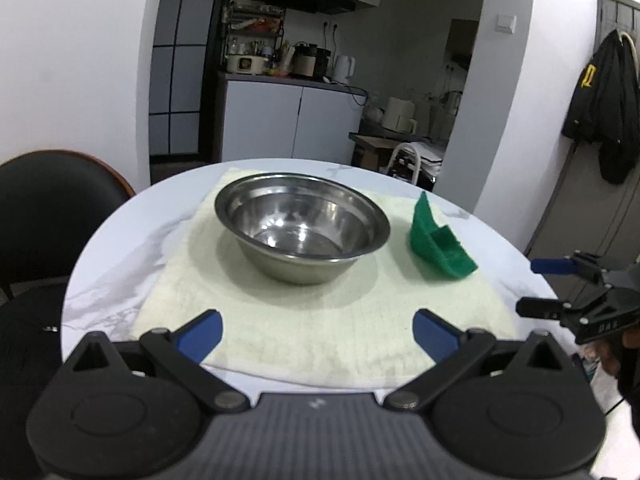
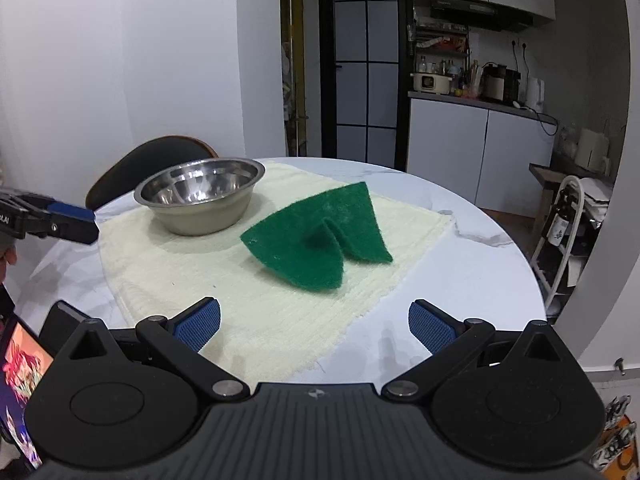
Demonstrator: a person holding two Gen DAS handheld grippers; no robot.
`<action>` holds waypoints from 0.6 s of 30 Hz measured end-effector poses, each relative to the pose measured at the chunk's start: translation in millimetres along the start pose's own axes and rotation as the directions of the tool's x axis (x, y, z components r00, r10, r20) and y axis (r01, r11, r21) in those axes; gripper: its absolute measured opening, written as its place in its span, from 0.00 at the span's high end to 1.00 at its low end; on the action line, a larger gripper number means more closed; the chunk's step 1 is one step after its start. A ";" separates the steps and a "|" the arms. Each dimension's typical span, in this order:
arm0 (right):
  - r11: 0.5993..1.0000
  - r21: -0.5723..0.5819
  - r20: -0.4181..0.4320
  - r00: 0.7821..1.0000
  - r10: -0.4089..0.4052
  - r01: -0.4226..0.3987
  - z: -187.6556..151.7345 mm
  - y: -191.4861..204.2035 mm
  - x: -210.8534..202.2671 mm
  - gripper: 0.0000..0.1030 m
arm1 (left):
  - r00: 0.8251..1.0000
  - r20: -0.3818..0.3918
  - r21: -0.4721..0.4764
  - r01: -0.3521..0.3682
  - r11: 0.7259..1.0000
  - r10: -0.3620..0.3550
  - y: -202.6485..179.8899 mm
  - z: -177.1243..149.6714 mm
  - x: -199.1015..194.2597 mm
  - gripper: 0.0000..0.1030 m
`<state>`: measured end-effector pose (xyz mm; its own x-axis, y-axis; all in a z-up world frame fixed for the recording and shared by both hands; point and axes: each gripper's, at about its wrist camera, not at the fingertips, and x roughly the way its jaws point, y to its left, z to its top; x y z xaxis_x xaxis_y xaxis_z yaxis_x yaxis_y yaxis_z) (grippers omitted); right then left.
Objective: Clean bowl
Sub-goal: 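Move the right tool toward the green scouring pad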
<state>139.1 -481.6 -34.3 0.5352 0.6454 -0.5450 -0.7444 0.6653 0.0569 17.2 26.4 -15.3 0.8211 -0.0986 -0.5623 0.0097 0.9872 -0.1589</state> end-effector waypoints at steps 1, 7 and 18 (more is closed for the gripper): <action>1.000 -0.010 -0.009 1.000 -0.001 0.001 -0.3 0.5 0.4 0.00 | 1.000 0.000 0.001 0.002 1.000 -0.002 0.2 -0.4 -0.9 0.00; 0.995 0.053 -0.001 0.997 0.081 -0.081 -0.4 -12.2 -1.4 0.00 | 0.991 0.073 0.128 -0.119 0.985 0.110 -11.7 -5.8 -3.5 0.00; 0.992 -0.107 -0.031 0.997 0.069 -0.072 4.7 -4.1 -0.3 0.00 | 0.998 0.045 0.188 -0.057 0.980 0.049 -18.4 -4.3 -0.2 0.00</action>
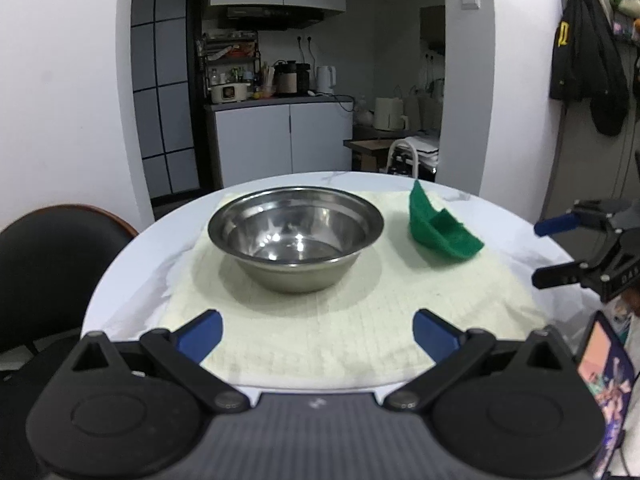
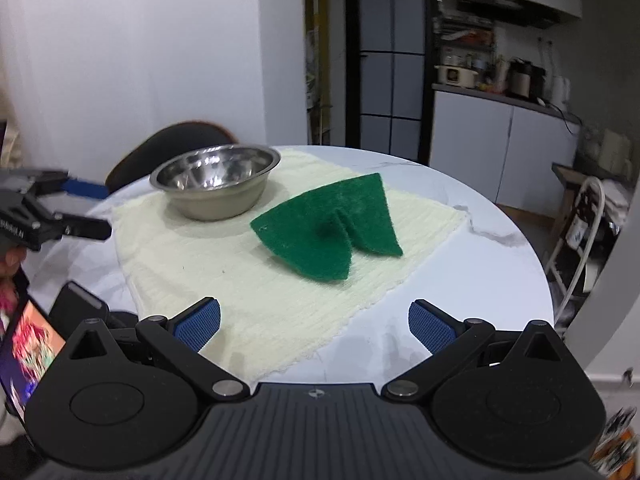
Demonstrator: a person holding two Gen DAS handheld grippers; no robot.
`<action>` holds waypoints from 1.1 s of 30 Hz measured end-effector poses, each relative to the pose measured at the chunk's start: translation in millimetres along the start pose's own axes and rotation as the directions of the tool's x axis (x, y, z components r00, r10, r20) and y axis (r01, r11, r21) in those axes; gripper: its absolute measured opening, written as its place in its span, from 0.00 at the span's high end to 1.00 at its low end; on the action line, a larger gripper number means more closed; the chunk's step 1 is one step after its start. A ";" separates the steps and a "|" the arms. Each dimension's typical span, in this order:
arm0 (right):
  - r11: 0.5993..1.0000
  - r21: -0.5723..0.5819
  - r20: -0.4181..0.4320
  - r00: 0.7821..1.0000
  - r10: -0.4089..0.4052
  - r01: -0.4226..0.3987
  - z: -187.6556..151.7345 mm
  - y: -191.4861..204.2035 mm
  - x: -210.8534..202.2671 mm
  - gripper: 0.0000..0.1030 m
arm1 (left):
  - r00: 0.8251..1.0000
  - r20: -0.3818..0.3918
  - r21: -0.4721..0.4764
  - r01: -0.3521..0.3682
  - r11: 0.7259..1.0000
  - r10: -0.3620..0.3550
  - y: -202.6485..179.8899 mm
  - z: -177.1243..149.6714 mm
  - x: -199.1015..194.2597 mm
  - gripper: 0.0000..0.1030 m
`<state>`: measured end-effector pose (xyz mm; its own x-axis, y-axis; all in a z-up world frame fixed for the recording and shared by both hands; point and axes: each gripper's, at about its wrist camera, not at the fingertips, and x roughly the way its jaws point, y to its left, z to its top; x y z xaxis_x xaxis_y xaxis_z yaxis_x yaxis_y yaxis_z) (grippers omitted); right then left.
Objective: Clean bowl
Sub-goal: 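Move the right tool toward the green scouring pad, then grasp the green scouring pad at its fold with the right gripper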
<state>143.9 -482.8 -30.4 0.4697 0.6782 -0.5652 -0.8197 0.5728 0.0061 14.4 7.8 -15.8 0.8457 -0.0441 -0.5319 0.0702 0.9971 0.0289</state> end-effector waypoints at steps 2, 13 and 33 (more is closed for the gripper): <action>0.999 -0.043 -0.004 1.000 0.009 -0.009 1.0 3.1 1.7 0.00 | 0.999 -0.004 -0.018 0.050 0.999 -0.050 3.8 1.7 1.3 0.00; 0.997 -0.062 -0.018 0.998 0.052 -0.053 8.6 -7.9 12.9 0.01 | 0.986 -0.041 -0.141 0.155 0.978 -0.162 25.8 10.0 18.6 0.00; 0.981 -0.151 -0.012 0.993 0.121 -0.122 45.9 -40.7 57.5 0.22 | 0.988 -0.073 -0.130 0.126 0.984 -0.136 30.0 33.0 33.2 0.00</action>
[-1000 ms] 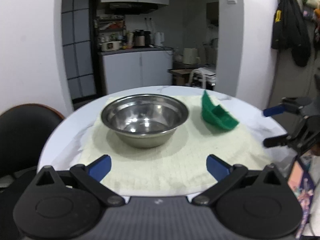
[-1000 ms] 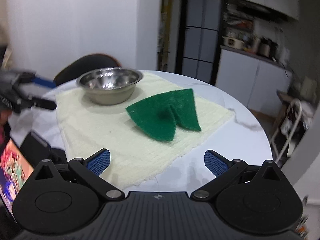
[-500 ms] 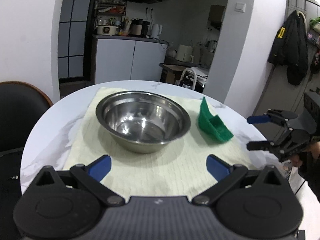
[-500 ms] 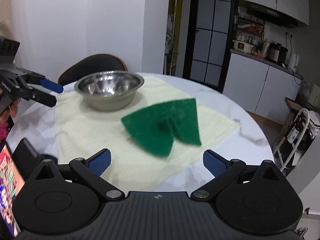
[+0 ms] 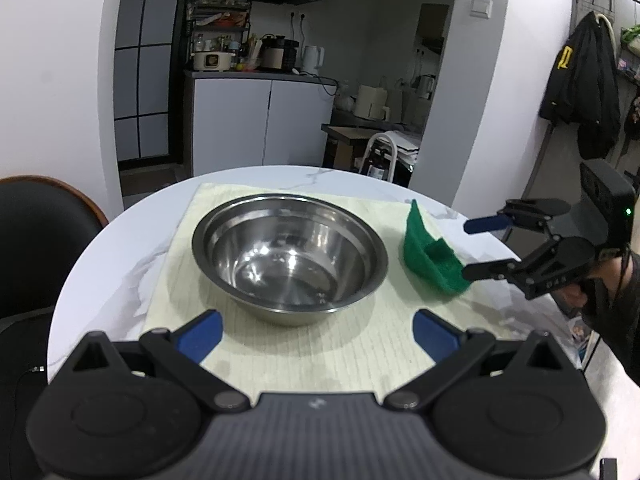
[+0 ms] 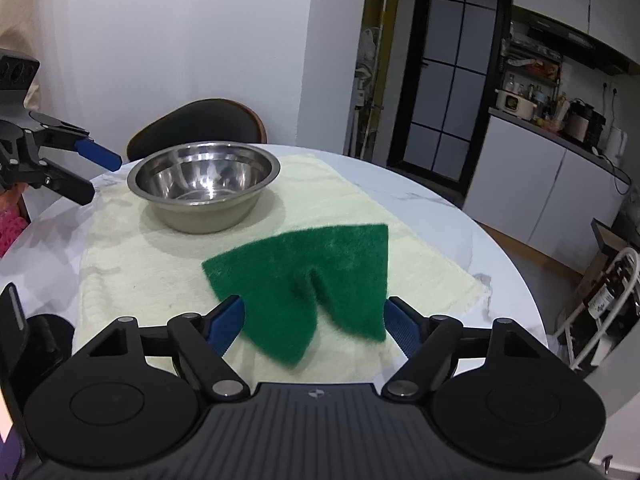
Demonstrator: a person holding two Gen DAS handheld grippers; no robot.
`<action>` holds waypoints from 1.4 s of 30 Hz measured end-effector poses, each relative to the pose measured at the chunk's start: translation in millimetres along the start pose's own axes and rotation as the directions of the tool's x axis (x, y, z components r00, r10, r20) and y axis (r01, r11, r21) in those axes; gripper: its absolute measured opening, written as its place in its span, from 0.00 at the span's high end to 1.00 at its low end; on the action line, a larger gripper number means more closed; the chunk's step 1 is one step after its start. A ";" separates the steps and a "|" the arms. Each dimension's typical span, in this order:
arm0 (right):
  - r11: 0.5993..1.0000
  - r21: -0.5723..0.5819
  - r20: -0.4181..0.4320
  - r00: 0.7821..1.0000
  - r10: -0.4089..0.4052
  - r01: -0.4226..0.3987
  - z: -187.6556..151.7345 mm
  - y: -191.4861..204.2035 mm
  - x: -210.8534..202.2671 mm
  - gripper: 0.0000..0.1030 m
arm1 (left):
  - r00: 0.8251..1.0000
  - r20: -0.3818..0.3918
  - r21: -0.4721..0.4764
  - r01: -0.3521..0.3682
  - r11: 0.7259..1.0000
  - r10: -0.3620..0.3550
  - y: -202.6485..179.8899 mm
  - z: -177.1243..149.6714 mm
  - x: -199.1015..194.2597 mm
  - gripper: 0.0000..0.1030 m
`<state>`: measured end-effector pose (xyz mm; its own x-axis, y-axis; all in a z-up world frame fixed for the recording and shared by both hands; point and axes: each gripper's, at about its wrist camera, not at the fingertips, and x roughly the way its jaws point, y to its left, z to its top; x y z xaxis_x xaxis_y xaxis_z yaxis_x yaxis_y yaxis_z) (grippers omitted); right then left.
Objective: Clean bowl
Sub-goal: 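Grasp the green scouring pad at its fold with the right gripper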
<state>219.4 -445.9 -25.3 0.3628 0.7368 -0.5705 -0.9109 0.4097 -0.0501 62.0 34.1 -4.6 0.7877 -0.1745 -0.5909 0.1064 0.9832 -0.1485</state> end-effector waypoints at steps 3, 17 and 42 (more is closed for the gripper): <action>1.000 -0.014 -0.006 1.000 0.008 -0.008 2.3 -6.7 8.1 0.22 | 1.000 0.001 0.008 0.001 1.000 -0.001 -3.5 0.7 0.6 0.00; 0.999 -0.012 -0.039 0.998 0.039 -0.040 -2.0 -10.1 32.3 0.26 | 1.000 -0.013 0.014 0.008 1.000 -0.008 -8.0 -5.1 1.8 0.00; 0.994 0.038 0.001 0.995 0.101 -0.101 9.6 -4.6 29.5 0.92 | 1.000 -0.001 0.002 0.010 1.000 -0.010 -5.9 -10.8 -7.9 0.00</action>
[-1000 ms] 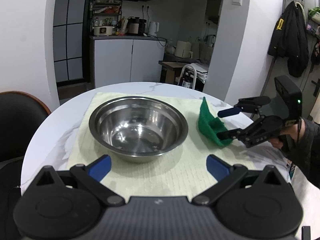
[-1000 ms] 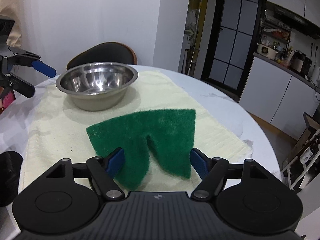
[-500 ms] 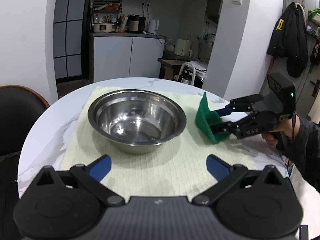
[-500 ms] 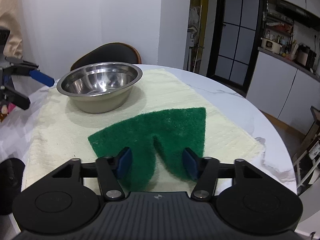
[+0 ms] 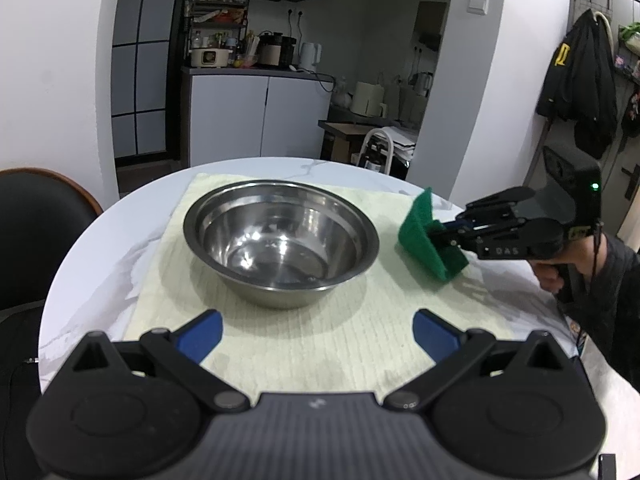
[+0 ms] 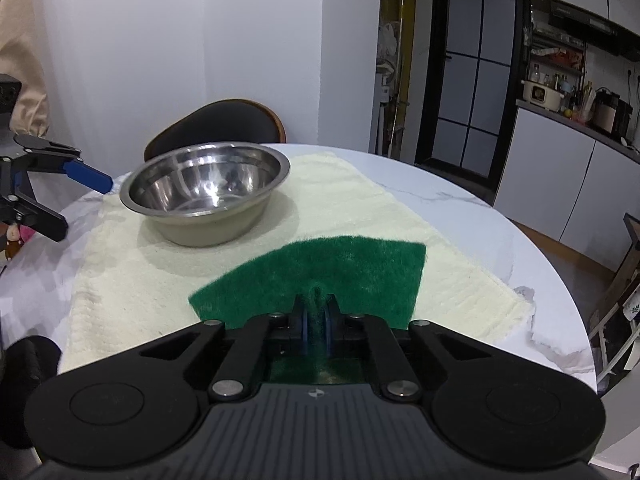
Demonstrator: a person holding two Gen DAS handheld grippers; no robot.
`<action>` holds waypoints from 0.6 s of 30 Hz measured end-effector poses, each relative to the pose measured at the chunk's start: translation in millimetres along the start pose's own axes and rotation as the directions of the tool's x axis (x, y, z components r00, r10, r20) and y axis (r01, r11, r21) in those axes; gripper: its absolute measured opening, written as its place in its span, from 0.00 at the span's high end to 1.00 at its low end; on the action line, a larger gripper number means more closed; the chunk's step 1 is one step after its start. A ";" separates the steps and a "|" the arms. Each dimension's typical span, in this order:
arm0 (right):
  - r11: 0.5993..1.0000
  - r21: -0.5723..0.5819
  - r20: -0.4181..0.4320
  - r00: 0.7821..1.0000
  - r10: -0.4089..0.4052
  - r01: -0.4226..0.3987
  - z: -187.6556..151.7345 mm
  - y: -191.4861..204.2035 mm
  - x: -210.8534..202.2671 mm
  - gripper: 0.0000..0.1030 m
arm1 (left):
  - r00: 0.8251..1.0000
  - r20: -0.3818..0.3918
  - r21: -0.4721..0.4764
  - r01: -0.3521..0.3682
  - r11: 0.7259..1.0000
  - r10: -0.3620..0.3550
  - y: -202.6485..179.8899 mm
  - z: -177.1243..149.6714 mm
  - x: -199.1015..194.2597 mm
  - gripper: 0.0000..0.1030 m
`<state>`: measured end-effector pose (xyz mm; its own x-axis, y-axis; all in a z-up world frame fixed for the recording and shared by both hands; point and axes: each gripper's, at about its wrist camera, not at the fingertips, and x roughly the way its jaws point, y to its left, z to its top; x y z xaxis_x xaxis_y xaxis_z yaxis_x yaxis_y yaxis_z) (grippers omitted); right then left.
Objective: Clean bowl
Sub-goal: 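Grasp the green scouring pad at its fold with the right gripper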
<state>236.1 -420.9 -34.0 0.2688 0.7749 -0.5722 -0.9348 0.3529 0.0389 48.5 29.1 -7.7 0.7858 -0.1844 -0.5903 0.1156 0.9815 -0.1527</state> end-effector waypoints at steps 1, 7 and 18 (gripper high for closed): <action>1.000 0.005 0.005 1.000 0.008 -0.008 1.6 1.6 -2.8 0.92 | 1.000 0.000 0.000 0.000 1.000 0.000 0.1 0.0 0.3 0.00; 0.999 0.017 -0.027 0.999 0.040 -0.039 -2.4 15.1 -3.1 0.92 | 1.000 -0.005 -0.008 0.013 1.000 -0.013 0.7 -2.6 4.8 0.00; 0.998 -0.054 0.005 1.000 -0.021 0.021 -10.6 29.4 -4.2 0.30 | 1.000 -0.011 -0.011 0.019 1.000 -0.019 2.8 -2.3 8.2 0.00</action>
<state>205.0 -419.3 -39.2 0.2893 0.7700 -0.5687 -0.9401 0.3405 -0.0172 53.9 30.3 -14.8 0.7769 -0.2038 -0.5958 0.1240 0.9772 -0.1725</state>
